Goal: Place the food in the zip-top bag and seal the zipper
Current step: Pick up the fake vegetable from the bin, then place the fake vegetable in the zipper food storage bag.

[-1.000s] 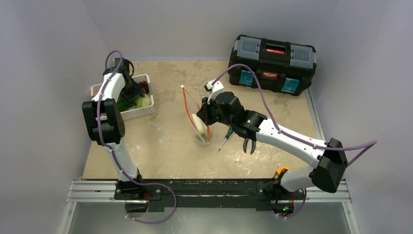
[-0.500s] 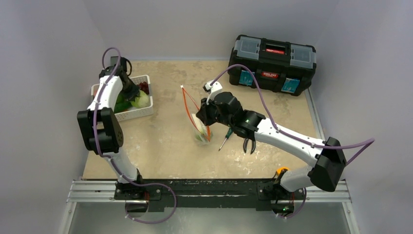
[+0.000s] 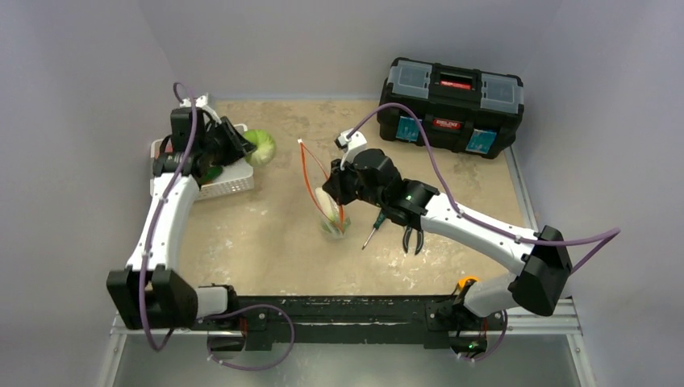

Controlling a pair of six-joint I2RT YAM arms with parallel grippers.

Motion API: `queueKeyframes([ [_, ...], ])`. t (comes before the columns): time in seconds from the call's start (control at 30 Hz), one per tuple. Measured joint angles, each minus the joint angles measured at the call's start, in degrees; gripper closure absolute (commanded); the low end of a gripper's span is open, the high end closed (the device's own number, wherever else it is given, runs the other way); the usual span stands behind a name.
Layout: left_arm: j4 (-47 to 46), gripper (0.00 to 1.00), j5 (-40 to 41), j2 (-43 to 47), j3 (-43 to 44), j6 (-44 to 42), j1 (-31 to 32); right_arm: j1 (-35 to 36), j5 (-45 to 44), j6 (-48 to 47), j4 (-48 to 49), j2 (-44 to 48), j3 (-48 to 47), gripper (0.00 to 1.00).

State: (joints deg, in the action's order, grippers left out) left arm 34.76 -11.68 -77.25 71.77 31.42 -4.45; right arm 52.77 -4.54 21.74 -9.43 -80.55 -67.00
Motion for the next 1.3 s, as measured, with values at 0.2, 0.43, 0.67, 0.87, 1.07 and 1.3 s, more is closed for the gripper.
queueKeyframes([
  [0.2, -12.9, 1.0, -22.7, 17.7, -10.3, 1.1, 3.1, 0.0, 0.0, -0.5, 0.0, -0.1, -1.2, 1.0],
  [0.43, -24.6, 1.0, -41.4, 27.9, -17.1, 3.9, 7.5, -0.7, 3.7, 0.5, 1.4, -0.1, -1.0, 1.0],
  [0.67, -24.8, 1.0, -47.1, 28.5, -17.9, 0.9, 19.0, -4.2, 12.5, 3.8, 5.0, -0.1, 0.9, 1.0],
  [0.87, -17.8, 1.0, -41.0, 21.9, -17.5, -0.9, 19.7, -5.2, 13.3, 4.6, 6.4, 0.9, 3.5, 1.0],
  [1.07, -9.5, 1.0, -35.0, 16.5, -14.8, -1.7, 19.9, -5.8, 12.2, 4.3, 5.9, 1.5, 5.0, 1.0],
  [1.3, 4.0, 1.0, -23.0, 15.2, -13.0, -6.3, 19.9, -5.4, 11.1, 4.0, 6.9, 2.5, 5.4, 1.0],
])
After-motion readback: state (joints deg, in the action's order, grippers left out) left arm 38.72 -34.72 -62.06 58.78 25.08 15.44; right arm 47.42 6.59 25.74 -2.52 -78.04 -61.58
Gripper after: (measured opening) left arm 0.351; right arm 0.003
